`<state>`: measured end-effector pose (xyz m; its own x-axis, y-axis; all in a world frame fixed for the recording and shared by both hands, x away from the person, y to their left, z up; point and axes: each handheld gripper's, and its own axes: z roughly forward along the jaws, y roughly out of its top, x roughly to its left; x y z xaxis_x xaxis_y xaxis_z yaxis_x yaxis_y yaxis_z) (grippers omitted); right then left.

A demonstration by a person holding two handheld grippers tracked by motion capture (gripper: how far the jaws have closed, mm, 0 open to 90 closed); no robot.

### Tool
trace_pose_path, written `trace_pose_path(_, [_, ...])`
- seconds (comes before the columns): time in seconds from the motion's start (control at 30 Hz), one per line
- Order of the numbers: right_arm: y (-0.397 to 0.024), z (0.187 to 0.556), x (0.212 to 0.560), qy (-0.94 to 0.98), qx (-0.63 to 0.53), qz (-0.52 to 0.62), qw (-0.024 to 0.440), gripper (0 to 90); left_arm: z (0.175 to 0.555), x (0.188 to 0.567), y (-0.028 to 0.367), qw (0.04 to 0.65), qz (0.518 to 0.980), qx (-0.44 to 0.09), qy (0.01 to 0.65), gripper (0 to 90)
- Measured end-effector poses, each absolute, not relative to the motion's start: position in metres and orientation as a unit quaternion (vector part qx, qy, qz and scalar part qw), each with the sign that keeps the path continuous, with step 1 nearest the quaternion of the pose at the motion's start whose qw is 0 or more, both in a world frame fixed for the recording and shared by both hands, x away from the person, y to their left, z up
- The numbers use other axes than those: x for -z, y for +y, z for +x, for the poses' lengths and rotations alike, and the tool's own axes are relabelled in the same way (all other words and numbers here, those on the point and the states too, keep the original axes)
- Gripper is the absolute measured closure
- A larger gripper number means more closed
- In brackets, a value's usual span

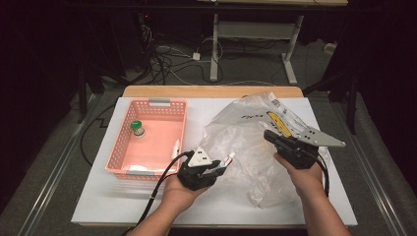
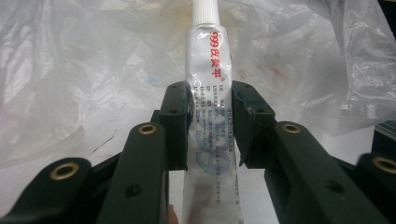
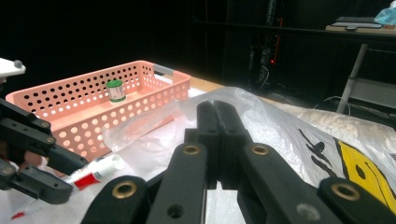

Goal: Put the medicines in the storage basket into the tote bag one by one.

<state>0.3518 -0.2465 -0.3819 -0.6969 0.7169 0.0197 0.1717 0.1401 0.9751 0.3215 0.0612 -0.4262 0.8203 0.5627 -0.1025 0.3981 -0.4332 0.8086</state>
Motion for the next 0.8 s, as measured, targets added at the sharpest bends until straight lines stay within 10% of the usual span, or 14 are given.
trace_pose_path(0.8, [-0.241,0.345,0.378,0.717,-0.585,0.299,0.235,90.0,0.342,0.431,0.024,0.437,0.848,-0.099,0.282,67.3])
